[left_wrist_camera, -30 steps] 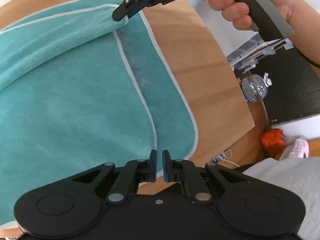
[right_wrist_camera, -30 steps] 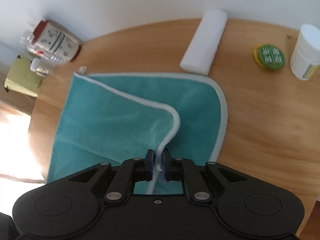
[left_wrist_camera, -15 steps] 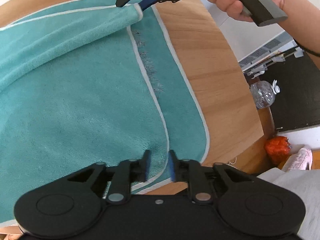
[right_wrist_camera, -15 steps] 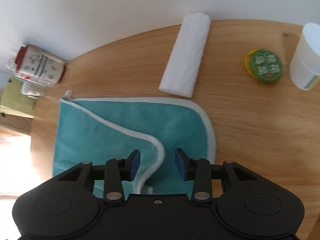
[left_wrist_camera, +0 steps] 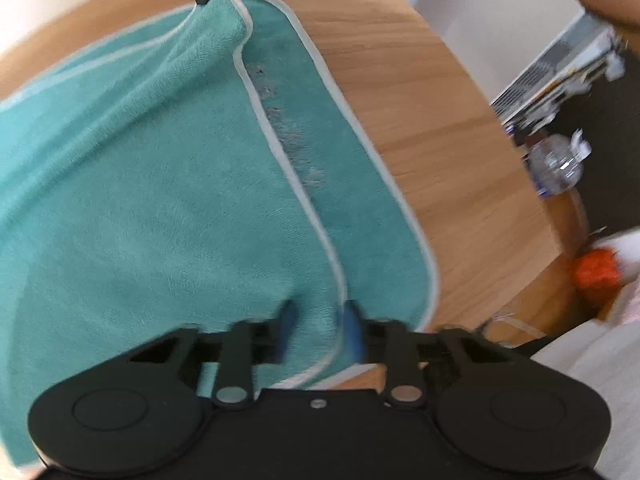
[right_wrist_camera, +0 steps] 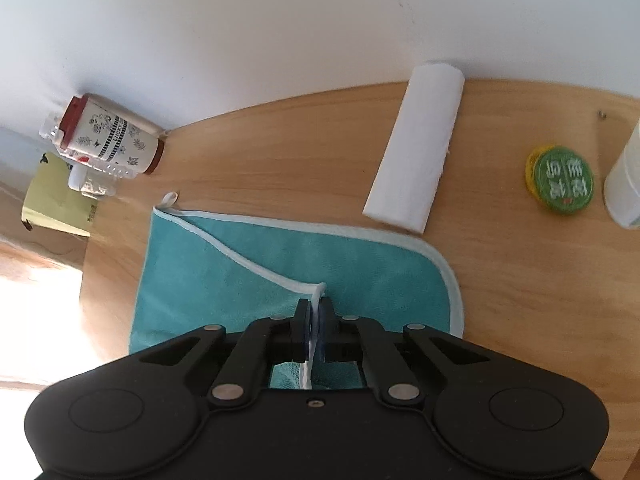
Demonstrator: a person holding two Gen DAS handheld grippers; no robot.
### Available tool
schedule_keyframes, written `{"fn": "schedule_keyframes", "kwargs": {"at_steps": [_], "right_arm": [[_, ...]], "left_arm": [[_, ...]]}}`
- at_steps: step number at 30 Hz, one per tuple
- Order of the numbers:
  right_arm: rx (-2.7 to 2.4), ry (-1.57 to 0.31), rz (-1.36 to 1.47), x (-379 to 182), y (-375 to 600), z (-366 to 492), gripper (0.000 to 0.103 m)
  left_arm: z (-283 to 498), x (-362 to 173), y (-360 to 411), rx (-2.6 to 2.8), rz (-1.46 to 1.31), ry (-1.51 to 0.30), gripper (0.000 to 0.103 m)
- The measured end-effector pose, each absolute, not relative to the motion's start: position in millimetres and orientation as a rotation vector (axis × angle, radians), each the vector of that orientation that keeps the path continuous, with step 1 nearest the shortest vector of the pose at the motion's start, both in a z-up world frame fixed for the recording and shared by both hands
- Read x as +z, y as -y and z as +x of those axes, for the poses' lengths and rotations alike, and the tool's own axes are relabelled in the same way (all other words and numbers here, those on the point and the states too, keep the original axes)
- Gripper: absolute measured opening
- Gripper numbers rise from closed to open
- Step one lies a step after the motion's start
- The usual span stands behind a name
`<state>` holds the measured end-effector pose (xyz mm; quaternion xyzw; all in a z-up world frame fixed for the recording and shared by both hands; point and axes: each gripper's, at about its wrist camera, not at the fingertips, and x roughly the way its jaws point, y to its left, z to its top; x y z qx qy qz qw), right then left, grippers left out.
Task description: Fold towel
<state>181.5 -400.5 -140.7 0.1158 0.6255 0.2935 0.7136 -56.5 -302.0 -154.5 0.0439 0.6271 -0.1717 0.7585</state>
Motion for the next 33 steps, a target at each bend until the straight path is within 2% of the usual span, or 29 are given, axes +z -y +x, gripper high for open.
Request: {"fn": "schedule_keyframes", "kwargs": {"at_steps": [3,23,33], "right_arm": [[0.646,-1.382,0.269,-144,397,183,0.003],[0.665,-1.192,0.329,-94,409,189,0.003],[0.505,-1.217,0.295,-122,440,189,0.003]], "left_arm": [[-56,-155,296,-0.36,0.06,-1.372,0.005],[-44,-101,301,-0.505,-0.181,-1.31,0.004],[-41,-112,323,-0.578,-0.125,-1.343,0.004]]}}
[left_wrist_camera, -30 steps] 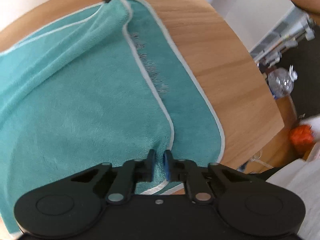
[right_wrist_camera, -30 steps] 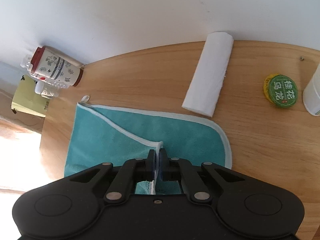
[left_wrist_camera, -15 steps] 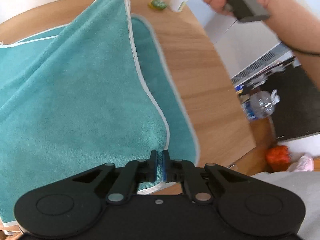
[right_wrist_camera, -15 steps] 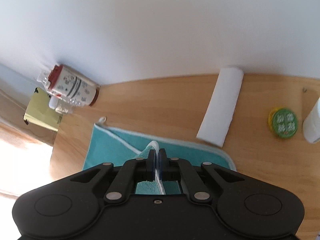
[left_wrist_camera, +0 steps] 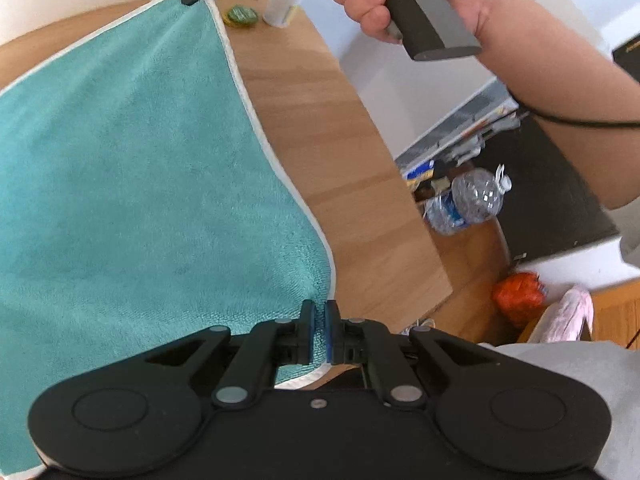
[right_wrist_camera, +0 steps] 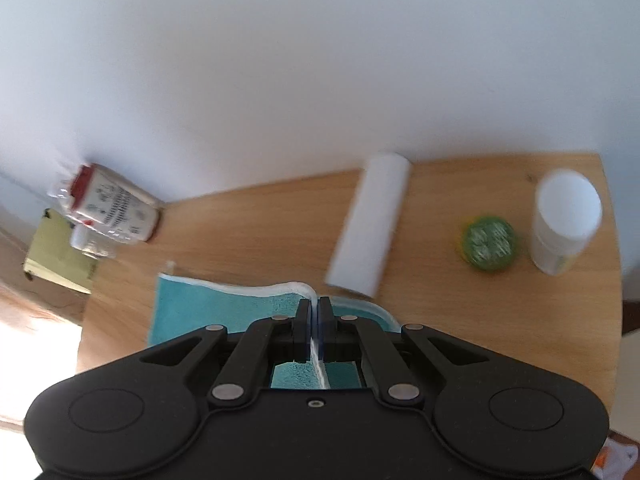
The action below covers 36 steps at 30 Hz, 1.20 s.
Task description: Fold towel
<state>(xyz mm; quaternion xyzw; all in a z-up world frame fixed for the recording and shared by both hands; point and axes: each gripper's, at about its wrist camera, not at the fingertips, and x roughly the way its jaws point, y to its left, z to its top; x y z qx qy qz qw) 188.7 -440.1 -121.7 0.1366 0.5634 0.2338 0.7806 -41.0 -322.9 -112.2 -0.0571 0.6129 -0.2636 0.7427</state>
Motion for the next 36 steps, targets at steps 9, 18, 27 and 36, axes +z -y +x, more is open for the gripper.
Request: {"fn": "schedule_keyframes", "kwargs": {"at_steps": [9,18,27,36], "right_arm": [[0.428,-1.231,0.266,-150,443,188,0.002],[0.386,-1.204,0.063,-154,423,178,0.004],[0.33,-1.133,-0.036,-140,429,169,0.026],[0.463,-1.098,-0.01,-101,436,100,0.031]], "left_arm": [[-39,-132,333,-0.609,-0.067,-1.408,0.005],[-44,-157,341,-0.594,-0.032,-1.487,0.017],[-41,-149,309,-0.482,-0.132,-1.481,0.053],[-36,-131,241,-0.228,-0.124,-1.407,0.072]]}}
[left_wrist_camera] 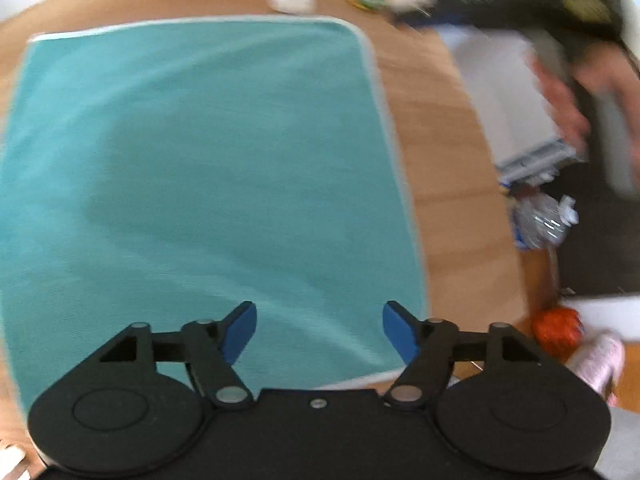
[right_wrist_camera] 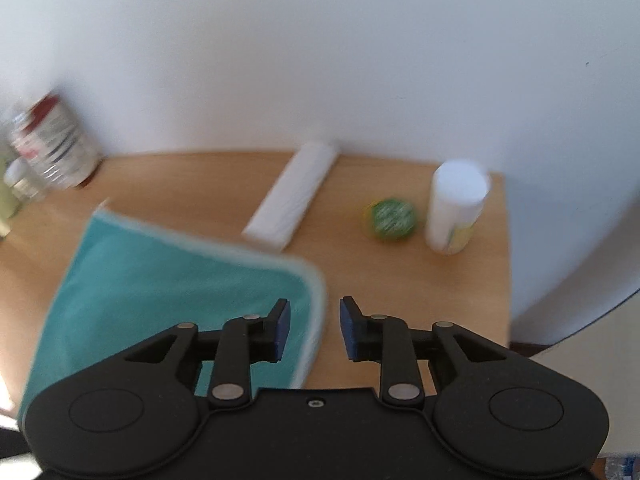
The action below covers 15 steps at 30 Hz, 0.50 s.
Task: Fold towel
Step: 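Open both grippers and let the towel fall flat on the table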
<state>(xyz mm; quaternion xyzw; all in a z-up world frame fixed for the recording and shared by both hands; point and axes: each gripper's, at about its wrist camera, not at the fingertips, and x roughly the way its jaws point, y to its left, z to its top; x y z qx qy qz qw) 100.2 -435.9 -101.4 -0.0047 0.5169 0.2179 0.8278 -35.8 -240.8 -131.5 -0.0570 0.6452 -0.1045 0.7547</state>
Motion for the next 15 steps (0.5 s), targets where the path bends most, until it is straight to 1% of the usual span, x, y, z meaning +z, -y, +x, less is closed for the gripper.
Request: {"fn": "schedule_keyframes", "kwargs": {"at_steps": [2,3,5,8,12,13,15], "right_arm": [[0.535,-1.119,-0.007,-106,426,72,0.031],[0.569,-1.134,-0.014,-109,420,61,0.029],[0.644,-1.215,-0.005,-124,404,30,0.027],[0.7,-1.263,0.029,-131,390,1,0.027],[0.724,-1.337,-0.017,-149,370,-36,0.026],[0.705,-1.33,-0.025,-151,372,-42,0.024],[0.667,-1.315,-0.039,-152,377,-54,0.014]], "left_arm": [[-37,-129,225,-0.151,-0.061,-1.388,0.072],[-39,-129,220,-0.125,-0.035,-1.379,0.073],[-43,-132,213,-0.083,-0.001,-1.369,0.074],[-49,-141,194,-0.026,0.04,-1.377,0.076],[-52,-156,177,-0.017,0.055,-1.414,0.076],[-55,-161,169,-0.025,0.059,-1.429,0.076],[-59,-169,159,-0.048,0.066,-1.465,0.076]]}}
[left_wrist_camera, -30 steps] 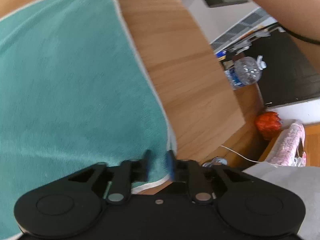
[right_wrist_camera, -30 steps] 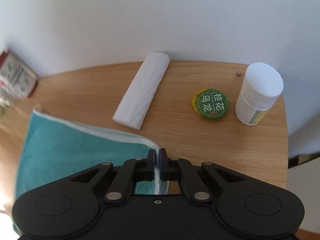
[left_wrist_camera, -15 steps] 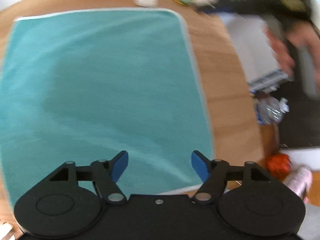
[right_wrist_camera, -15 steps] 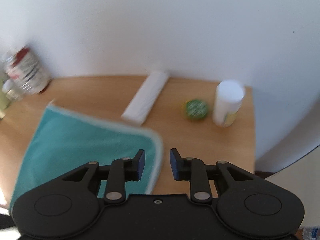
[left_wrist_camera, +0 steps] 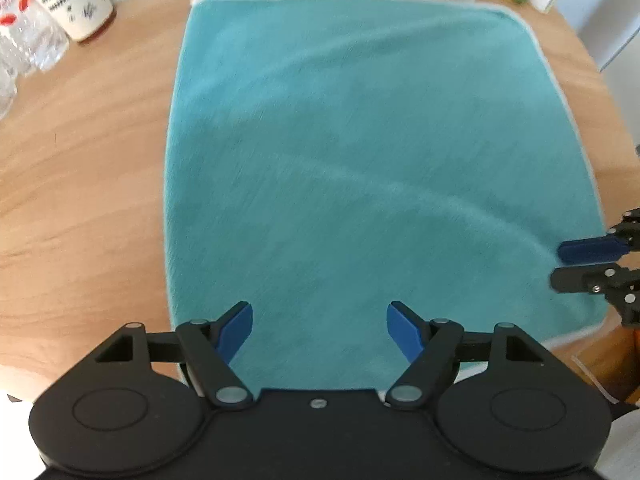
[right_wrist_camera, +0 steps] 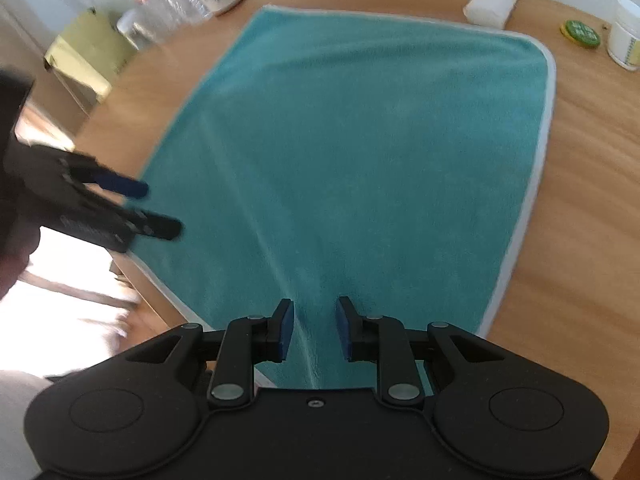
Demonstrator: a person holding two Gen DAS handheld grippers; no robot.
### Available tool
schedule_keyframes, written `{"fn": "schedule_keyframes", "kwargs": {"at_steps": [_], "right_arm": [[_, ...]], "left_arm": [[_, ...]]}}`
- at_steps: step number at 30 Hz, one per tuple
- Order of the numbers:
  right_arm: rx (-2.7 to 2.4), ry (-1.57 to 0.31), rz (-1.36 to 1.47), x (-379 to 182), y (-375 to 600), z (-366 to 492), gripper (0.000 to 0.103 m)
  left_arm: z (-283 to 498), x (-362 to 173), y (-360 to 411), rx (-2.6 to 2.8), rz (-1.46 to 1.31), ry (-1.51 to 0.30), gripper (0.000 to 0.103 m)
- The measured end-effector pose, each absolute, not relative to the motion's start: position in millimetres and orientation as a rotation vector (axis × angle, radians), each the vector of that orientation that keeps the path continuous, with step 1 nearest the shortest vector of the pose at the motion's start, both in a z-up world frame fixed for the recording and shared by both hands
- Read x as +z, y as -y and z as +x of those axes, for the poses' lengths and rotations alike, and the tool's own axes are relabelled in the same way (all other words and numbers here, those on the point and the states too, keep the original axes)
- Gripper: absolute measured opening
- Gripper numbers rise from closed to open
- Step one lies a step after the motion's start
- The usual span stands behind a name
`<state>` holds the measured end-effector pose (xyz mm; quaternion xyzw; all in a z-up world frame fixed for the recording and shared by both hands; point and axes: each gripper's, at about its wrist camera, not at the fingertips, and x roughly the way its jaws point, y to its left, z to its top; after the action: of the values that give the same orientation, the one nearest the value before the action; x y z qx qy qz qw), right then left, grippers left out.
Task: Fold towel
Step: 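Open both grippers and let the towel fall flat on the table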
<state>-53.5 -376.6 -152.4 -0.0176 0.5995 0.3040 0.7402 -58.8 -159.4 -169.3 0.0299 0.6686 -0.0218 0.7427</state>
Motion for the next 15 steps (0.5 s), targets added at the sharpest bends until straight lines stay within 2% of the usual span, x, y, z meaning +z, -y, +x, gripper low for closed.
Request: {"fn": "schedule_keyframes", "kwargs": {"at_steps": [3,5,8,9,11,15], "right_arm": [[0.612,-1.334,-0.019,-153,388,-57,0.003],[0.572,-1.334,-0.083,-150,393,-68,0.0],[0.517,-1.366,-0.116,-145,396,-71,0.0],[0.498,-1.378,-0.124,-143,397,-71,0.005],[0.49,-1.354,-0.08,-132,396,-67,0.009],[0.517,-1.262,-0.031,-127,361,-50,0.009]], "left_arm": [[-67,-171,153,-0.112,0.1,-1.462,0.077],[-73,-172,153,-0.143,0.154,-1.461,0.08],[-80,-174,148,-0.177,0.158,-1.482,0.081],[-81,-173,144,-0.179,0.155,-1.487,0.08],[-80,-170,138,-0.179,0.138,-1.499,0.08],[-63,-153,128,-0.203,0.076,-1.432,0.081]]}}
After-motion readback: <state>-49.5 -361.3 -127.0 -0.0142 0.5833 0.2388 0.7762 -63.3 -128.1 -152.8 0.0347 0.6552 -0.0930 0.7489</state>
